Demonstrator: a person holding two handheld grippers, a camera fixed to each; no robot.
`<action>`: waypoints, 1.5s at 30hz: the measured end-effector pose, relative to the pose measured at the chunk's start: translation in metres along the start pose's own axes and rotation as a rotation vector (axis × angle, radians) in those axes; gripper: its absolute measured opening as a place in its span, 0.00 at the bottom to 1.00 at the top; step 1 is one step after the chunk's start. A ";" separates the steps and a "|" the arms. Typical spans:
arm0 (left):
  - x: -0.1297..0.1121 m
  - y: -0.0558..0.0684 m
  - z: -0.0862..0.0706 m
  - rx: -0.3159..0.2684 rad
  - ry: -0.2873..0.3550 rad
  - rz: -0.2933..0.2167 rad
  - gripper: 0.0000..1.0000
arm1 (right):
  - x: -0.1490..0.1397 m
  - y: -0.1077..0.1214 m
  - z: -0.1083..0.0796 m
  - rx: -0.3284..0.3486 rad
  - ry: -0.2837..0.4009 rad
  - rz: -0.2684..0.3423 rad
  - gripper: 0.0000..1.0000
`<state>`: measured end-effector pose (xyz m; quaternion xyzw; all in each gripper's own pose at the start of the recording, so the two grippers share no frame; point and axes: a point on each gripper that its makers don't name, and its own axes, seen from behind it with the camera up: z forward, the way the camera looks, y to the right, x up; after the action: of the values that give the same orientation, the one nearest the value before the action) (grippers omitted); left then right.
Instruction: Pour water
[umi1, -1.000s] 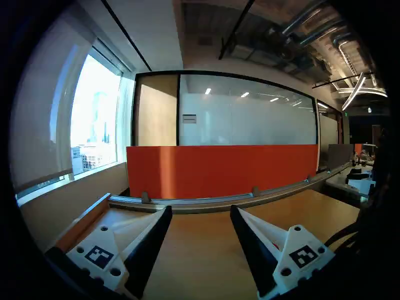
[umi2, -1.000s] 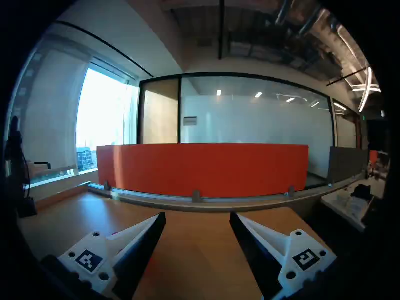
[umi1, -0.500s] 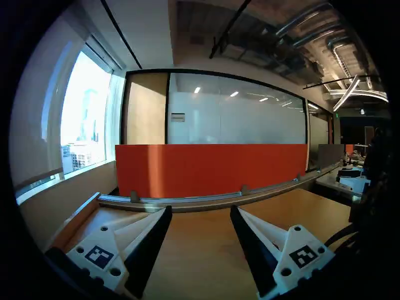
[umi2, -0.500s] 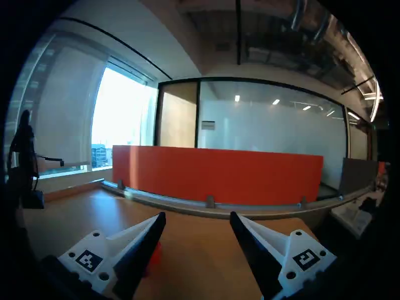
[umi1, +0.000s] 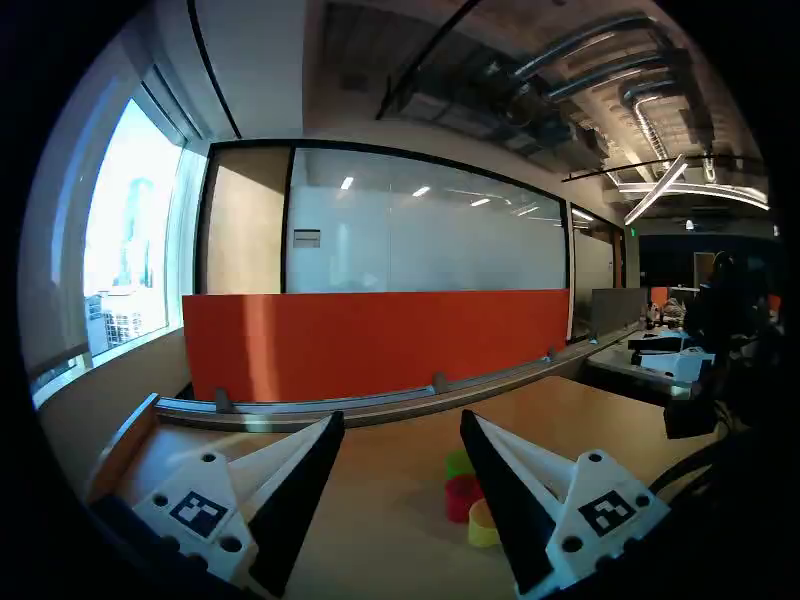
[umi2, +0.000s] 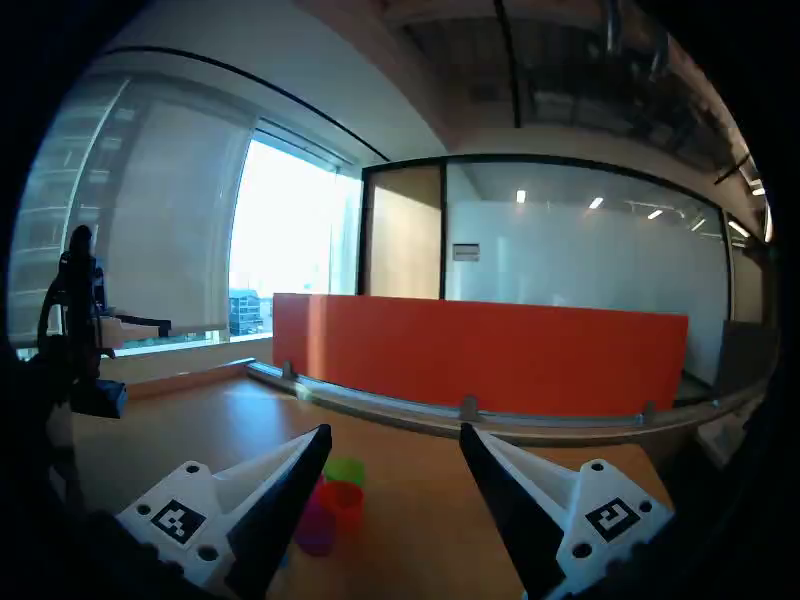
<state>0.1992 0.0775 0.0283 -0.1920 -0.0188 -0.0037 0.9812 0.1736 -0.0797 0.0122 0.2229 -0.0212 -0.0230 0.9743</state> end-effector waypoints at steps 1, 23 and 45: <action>0.001 0.002 0.001 -0.010 0.002 0.000 0.85 | 0.000 -0.001 0.000 0.006 0.000 0.003 0.99; -0.012 0.036 0.008 -0.182 -0.011 0.075 0.85 | -0.011 -0.028 0.012 0.148 -0.053 -0.043 0.99; -0.055 0.063 0.013 -0.341 -0.114 0.139 0.86 | -0.044 -0.036 0.015 0.267 -0.200 -0.118 1.00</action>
<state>0.1444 0.1408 0.0144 -0.3561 -0.0604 0.0721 0.9297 0.1278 -0.1164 0.0091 0.3477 -0.1076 -0.0990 0.9261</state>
